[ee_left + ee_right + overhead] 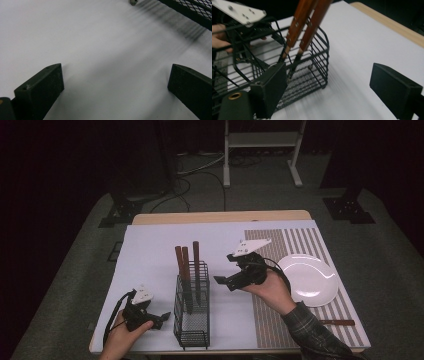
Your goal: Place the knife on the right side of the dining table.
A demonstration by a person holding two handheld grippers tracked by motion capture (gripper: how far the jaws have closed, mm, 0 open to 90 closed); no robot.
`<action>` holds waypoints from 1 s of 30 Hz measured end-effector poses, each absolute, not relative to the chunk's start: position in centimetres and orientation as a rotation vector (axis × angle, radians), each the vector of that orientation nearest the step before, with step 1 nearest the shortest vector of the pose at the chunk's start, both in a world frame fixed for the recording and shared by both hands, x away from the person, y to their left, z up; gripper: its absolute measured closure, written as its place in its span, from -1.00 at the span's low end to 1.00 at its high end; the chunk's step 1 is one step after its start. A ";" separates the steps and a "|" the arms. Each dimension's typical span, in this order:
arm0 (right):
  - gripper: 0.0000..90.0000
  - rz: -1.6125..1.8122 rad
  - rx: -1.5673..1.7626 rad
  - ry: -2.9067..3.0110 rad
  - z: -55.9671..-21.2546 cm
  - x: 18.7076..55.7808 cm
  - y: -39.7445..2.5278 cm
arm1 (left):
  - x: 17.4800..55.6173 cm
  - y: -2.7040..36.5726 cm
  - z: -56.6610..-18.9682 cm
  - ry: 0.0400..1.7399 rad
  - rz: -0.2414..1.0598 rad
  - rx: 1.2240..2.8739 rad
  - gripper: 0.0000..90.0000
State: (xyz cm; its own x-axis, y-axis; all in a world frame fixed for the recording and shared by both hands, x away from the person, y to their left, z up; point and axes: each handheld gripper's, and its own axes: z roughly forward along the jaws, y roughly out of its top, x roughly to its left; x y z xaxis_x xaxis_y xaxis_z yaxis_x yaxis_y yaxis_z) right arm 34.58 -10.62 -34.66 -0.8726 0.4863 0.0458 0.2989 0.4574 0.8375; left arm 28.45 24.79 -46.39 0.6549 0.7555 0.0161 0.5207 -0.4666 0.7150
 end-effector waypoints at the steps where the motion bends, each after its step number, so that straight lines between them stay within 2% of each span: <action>1: -0.70 1.391 0.679 2.501 -34.5 34.6 -10.6 | 28.5 24.8 -46.4 0.984 0.435 2.174 -1.00; 24: -0.68 1.520 0.625 2.428 -31.5 36.9 -7.4 | 28.5 24.8 -46.4 0.983 0.437 2.176 -1.00; 30: -0.56 1.562 0.627 2.417 -31.3 37.9 -6.2 | 28.5 24.8 -46.4 0.982 0.439 2.173 -1.00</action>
State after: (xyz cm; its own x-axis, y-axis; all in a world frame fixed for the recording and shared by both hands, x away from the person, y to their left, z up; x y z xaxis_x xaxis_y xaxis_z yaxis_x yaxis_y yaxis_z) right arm 37.91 -6.16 -31.34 -0.8910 0.4495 0.0636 0.2426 0.3528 0.9037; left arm 28.46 24.79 -46.41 0.6547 0.7557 0.0182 0.5179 -0.4660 0.7174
